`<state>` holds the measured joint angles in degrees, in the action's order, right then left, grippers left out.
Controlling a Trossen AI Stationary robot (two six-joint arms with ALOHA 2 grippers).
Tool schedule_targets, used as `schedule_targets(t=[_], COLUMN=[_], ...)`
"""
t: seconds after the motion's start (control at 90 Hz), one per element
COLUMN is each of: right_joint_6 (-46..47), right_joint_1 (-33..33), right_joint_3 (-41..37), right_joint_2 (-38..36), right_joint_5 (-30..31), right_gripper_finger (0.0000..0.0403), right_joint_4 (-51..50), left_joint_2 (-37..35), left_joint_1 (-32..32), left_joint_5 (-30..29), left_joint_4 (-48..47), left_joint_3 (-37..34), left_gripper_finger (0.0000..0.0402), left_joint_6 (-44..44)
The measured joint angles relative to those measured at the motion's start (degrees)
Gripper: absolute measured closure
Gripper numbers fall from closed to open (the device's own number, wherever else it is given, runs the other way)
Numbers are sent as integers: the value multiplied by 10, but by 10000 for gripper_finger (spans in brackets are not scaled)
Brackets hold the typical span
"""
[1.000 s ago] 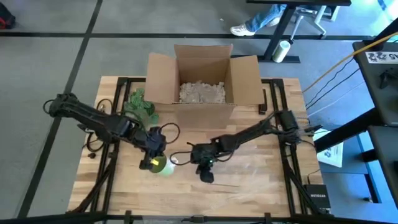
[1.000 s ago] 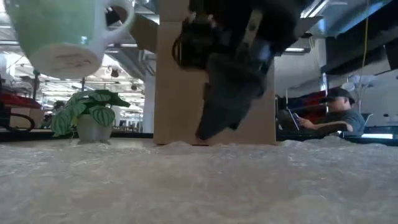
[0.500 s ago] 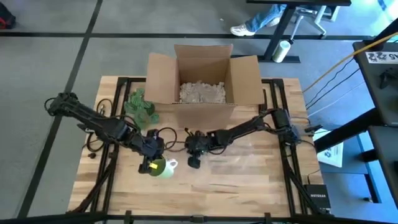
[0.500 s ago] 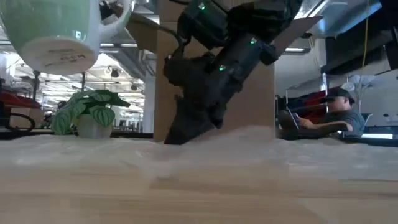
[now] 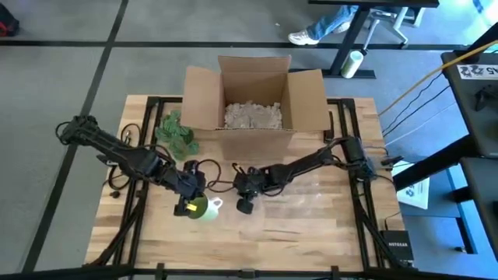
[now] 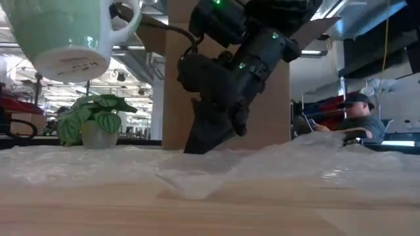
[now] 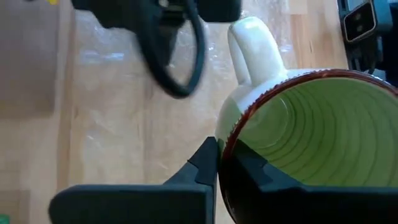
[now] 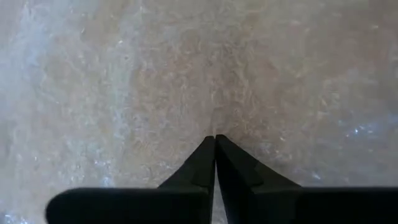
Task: Wrap mug
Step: Put the green mug on the bubble wrap
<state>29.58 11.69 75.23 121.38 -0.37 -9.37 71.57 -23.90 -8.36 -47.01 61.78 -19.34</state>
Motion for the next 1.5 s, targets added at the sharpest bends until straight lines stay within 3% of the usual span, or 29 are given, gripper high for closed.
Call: schedule_targets(t=[0.244,0.389,0.644,0.889,1.122,1.4,1.5], right_joint_6=[0,-20,-15,21,60,110,121], right_joint_1=[8,7,7,18,34,41,41], right_joint_3=[-4,-2,-1,-3,-35,-65,-74], right_joint_2=[-43,-106,-193,-209,-209,-209,-209], right_joint_5=[-11,30,115,133,135,136,137], right_gripper_finger=[403,403,403,403,403,403,403], right_joint_4=[-17,-57,-219,-345,-351,-375,-380], left_joint_2=[4,16,52,102,172,280,295], left_joint_1=[27,36,69,118,139,138,134], left_joint_5=[-8,6,46,77,82,81,78], left_joint_4=[4,31,96,106,90,-33,-37], left_joint_3=[0,0,0,4,81,189,202], left_gripper_finger=[401,401,401,401,401,401,401], left_joint_6=[1,18,65,94,144,158,158])
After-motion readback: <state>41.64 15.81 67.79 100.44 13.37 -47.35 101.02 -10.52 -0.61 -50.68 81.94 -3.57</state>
